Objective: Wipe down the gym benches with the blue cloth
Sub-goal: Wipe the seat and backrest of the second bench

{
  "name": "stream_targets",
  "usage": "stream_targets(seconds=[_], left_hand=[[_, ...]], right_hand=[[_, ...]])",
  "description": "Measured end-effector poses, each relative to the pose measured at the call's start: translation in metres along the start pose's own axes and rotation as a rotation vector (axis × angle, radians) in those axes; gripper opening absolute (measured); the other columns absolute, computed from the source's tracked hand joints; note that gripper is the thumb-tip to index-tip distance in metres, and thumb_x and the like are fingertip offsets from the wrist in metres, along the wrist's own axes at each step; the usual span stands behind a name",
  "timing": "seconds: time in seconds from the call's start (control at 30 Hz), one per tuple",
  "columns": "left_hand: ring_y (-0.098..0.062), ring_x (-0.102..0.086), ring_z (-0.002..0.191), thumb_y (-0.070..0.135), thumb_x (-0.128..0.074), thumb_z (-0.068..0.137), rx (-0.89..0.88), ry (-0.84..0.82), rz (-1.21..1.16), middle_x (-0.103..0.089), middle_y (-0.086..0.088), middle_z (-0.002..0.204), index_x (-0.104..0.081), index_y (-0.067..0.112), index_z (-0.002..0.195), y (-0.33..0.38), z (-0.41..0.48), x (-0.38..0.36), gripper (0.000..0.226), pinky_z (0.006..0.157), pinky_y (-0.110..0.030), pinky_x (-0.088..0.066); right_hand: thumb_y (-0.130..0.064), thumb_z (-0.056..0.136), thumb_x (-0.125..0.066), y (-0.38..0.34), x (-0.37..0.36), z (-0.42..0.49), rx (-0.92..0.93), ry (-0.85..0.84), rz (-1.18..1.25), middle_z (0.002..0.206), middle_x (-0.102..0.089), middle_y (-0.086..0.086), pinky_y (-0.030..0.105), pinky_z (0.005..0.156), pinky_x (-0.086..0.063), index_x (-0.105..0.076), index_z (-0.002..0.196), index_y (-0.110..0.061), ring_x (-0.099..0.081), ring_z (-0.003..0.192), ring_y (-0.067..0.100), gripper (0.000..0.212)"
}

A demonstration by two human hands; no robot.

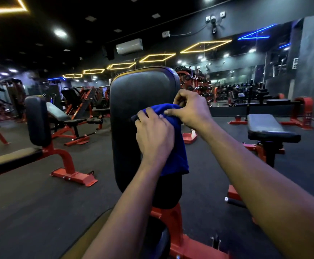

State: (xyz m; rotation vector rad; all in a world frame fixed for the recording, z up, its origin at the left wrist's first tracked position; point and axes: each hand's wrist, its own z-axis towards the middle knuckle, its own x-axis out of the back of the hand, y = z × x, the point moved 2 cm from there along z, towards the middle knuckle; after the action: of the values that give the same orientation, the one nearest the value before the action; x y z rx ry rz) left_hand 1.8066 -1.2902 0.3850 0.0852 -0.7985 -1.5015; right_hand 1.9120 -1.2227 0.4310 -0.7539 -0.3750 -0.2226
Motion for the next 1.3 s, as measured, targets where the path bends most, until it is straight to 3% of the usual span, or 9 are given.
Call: stream_targets(seconds=[0.13,0.2,0.27,0.33,0.43,0.63,0.8,0.97,1.3], left_hand=[[-0.04,-0.017,0.141,0.049,-0.035,0.099,0.001,-0.114,-0.041,-0.007,-0.012,0.161,-0.003,0.027,0.156,0.004,-0.015,-0.02,0.069,0.104,-0.066,-0.029],[-0.039,0.005,0.148,0.066,-0.029,0.094,-0.005,-0.102,-0.131,0.016,-0.002,0.163,0.012,0.042,0.152,0.002,-0.022,-0.034,0.075,0.106,-0.076,-0.013],[-0.038,0.016,0.148,0.08,-0.028,0.085,-0.015,-0.063,-0.172,0.023,0.001,0.162,0.012,0.045,0.152,-0.001,-0.021,-0.046,0.086,0.105,-0.078,-0.006],[-0.037,0.013,0.149,0.081,-0.034,0.082,-0.049,-0.014,-0.132,0.018,0.002,0.163,0.004,0.044,0.154,-0.007,-0.014,-0.053,0.089,0.105,-0.077,-0.009],[-0.034,0.007,0.15,0.068,-0.039,0.088,-0.097,0.032,-0.133,0.009,0.005,0.164,-0.007,0.047,0.153,-0.015,-0.006,-0.055,0.075,0.109,-0.074,-0.012],[-0.026,0.004,0.151,0.053,-0.037,0.095,-0.122,0.089,-0.134,0.005,0.006,0.165,-0.013,0.044,0.154,-0.026,-0.032,-0.068,0.065,0.116,-0.064,-0.012],[-0.023,0.006,0.151,0.05,-0.04,0.094,-0.132,0.032,-0.123,0.005,0.007,0.165,-0.015,0.042,0.154,-0.04,-0.055,-0.07,0.066,0.118,-0.061,-0.012],[-0.025,0.003,0.151,0.055,-0.039,0.09,-0.115,0.06,-0.135,0.002,0.007,0.165,-0.013,0.047,0.153,-0.019,-0.012,-0.054,0.068,0.116,-0.061,-0.015],[-0.022,0.004,0.151,0.053,-0.04,0.089,-0.174,0.083,-0.209,0.001,0.009,0.165,-0.017,0.048,0.152,-0.012,0.018,-0.05,0.068,0.116,-0.064,-0.01]], right_hand=[[-0.03,0.087,-0.075,0.01,0.016,0.01,-0.026,-0.196,0.288,0.081,-0.068,0.009,0.039,0.067,-0.059,-0.067,0.089,-0.009,-0.066,0.07,0.019,0.022],[-0.037,0.099,-0.057,0.022,0.014,0.016,0.009,-0.027,0.384,0.087,-0.068,0.008,0.043,0.074,-0.058,-0.068,0.093,-0.013,-0.066,0.073,0.017,0.027],[-0.044,0.103,-0.043,0.036,-0.001,0.026,0.018,0.081,0.465,0.118,-0.064,0.008,0.052,0.098,-0.051,-0.062,0.11,-0.025,-0.064,0.104,0.02,0.028],[-0.043,0.105,-0.035,0.043,-0.023,0.037,0.062,-0.042,0.591,0.144,-0.049,0.004,0.052,0.113,-0.037,-0.048,0.135,-0.03,-0.049,0.131,0.02,0.036],[-0.052,0.102,-0.04,0.047,-0.044,0.047,0.085,-0.149,0.839,0.154,-0.04,0.005,0.049,0.118,-0.031,-0.036,0.149,-0.031,-0.039,0.142,0.022,0.052],[-0.042,0.105,-0.037,0.046,-0.056,0.046,0.049,-0.104,1.016,0.153,-0.042,0.011,0.052,0.118,-0.031,-0.033,0.152,-0.022,-0.041,0.141,0.027,0.052],[-0.035,0.108,-0.029,0.036,-0.049,0.031,0.006,-0.011,0.93,0.152,-0.043,0.003,0.036,0.112,-0.039,-0.033,0.152,-0.021,-0.041,0.14,0.018,0.046],[-0.038,0.106,-0.034,0.038,-0.045,0.027,0.021,-0.046,0.942,0.153,-0.042,0.007,0.046,0.118,-0.033,-0.039,0.147,-0.028,-0.042,0.14,0.023,0.042],[-0.033,0.106,-0.034,0.039,-0.06,0.032,-0.044,-0.002,1.011,0.15,-0.046,0.008,0.039,0.118,-0.034,-0.038,0.151,-0.017,-0.047,0.137,0.022,0.048]])
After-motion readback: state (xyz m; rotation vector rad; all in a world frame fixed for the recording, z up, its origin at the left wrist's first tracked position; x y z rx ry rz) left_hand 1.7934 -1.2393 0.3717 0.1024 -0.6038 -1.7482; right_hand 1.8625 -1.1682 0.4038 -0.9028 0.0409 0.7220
